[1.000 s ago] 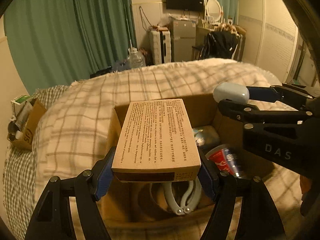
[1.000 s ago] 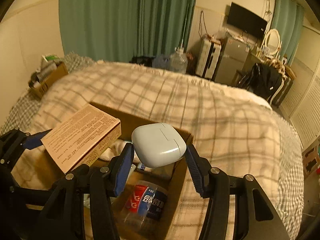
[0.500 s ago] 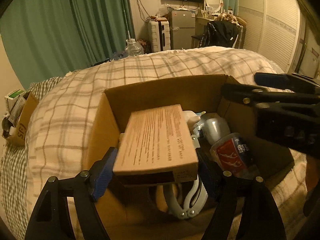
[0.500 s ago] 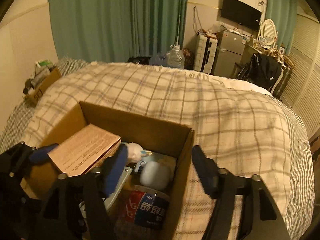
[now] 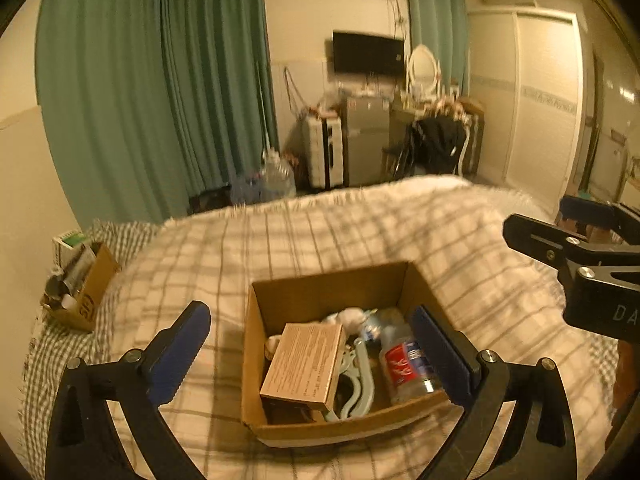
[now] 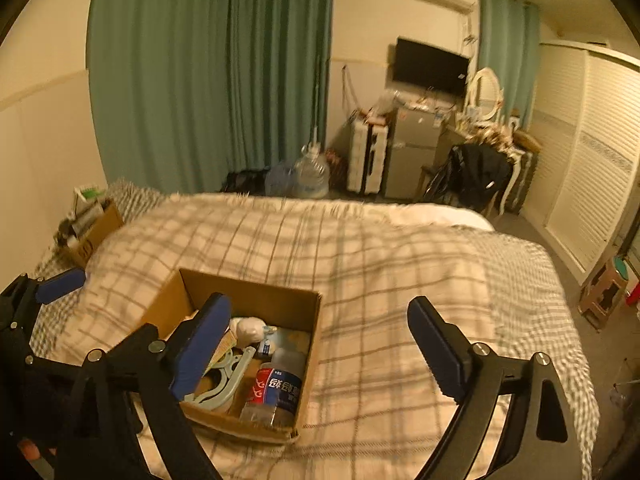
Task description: Organize objects
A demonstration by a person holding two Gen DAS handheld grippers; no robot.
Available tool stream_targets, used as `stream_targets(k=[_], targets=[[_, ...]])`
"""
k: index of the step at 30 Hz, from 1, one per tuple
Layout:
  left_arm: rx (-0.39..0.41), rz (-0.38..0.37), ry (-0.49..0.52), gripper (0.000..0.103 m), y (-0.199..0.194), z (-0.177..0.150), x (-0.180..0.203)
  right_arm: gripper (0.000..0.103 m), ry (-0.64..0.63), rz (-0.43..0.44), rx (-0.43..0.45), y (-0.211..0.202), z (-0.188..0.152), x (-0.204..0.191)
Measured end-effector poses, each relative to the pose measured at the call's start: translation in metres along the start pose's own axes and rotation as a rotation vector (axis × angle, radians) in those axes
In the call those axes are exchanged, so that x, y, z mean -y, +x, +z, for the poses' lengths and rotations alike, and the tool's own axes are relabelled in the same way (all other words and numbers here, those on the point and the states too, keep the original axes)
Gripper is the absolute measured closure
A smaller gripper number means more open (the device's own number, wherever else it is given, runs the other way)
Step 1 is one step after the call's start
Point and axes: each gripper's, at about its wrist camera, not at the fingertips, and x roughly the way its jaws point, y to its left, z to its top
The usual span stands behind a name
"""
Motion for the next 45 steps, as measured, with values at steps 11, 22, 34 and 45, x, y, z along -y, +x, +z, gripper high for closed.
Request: stream_targets(k=[11, 22, 34, 45], targets=[[0.228, 0.045, -0.042, 0.000, -0.119, 0.010, -0.010, 0.000, 0.005, -0.063, 0.208, -0.132, -0.003, -0.006], [0.297, 0.067, -0.101, 0.000, -0.146, -0.055, -0.012, 0.000, 0.023, -0.111, 0.261, -0.140, -0.073, -0.021], [0.230, 0.136, -0.107, 0.000, -0.105, -0.102, -0.015, 0.000, 0.008, -0.108, 0.214, -0.097, -0.113, -0.023], [0.210, 0.103, -0.120, 0.000, -0.108, -0.105, -0.014, 0.000, 0.014, -0.081, 0.211, -0.097, -0.115, -0.025]])
